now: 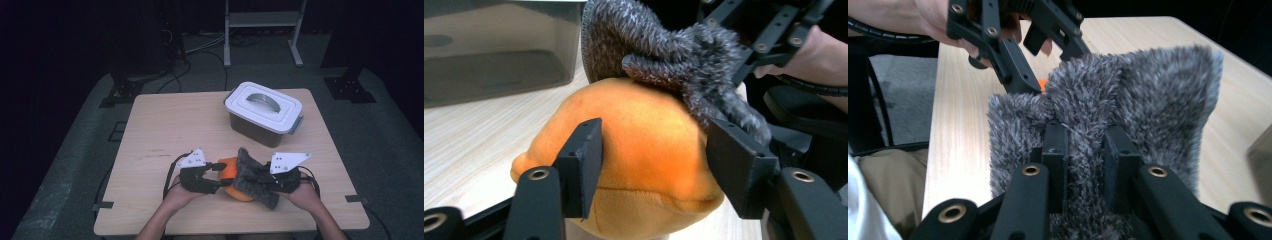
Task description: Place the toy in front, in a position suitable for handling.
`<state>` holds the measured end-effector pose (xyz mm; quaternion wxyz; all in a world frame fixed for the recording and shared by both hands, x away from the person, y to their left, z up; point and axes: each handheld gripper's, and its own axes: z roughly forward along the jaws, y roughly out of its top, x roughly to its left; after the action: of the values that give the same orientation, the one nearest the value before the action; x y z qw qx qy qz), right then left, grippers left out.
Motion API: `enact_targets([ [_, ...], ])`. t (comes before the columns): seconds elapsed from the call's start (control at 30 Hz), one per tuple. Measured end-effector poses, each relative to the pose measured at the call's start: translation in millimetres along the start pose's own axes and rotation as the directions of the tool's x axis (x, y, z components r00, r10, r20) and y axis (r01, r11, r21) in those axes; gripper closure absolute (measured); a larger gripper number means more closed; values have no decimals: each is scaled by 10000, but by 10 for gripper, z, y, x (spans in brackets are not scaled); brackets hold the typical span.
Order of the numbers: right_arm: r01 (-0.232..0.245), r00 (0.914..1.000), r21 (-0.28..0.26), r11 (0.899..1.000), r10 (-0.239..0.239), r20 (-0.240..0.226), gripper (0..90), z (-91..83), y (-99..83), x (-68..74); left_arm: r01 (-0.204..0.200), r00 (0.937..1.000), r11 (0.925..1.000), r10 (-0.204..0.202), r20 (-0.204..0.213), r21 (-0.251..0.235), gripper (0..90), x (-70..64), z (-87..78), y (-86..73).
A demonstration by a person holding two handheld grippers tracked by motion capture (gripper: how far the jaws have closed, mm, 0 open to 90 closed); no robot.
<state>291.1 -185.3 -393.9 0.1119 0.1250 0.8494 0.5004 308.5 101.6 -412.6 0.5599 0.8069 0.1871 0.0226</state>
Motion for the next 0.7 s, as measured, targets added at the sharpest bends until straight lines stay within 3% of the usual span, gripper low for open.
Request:
enact_targets([
  [0.13,-271,9996,111,9996,270,67,742,-52,-81,-67,473,9986,9986,-466,246,-255,352,52,-35,7],
  [0.27,-232,9996,71,9997,231,161,743,-84,-28,-43,346,9991,9992,-342,232,-194,463,31,-4,-8],
  [0.4,-24,10000,-255,9997,23,-51,743,-67,61,25,463,9983,9985,-452,378,-291,471,20,17,-18],
  [0.47,176,9998,-39,9998,-176,-55,744,-28,63,53,374,9986,9991,-366,375,-207,471,13,17,-23],
  [0.57,19,9996,34,10000,-18,-277,746,-33,25,18,188,9993,9998,-184,330,-121,471,12,6,-30],
  [0.7,-163,9999,121,9998,163,-21,745,-107,-4,-44,-56,9987,10000,55,512,6,470,-8,18,-24],
])
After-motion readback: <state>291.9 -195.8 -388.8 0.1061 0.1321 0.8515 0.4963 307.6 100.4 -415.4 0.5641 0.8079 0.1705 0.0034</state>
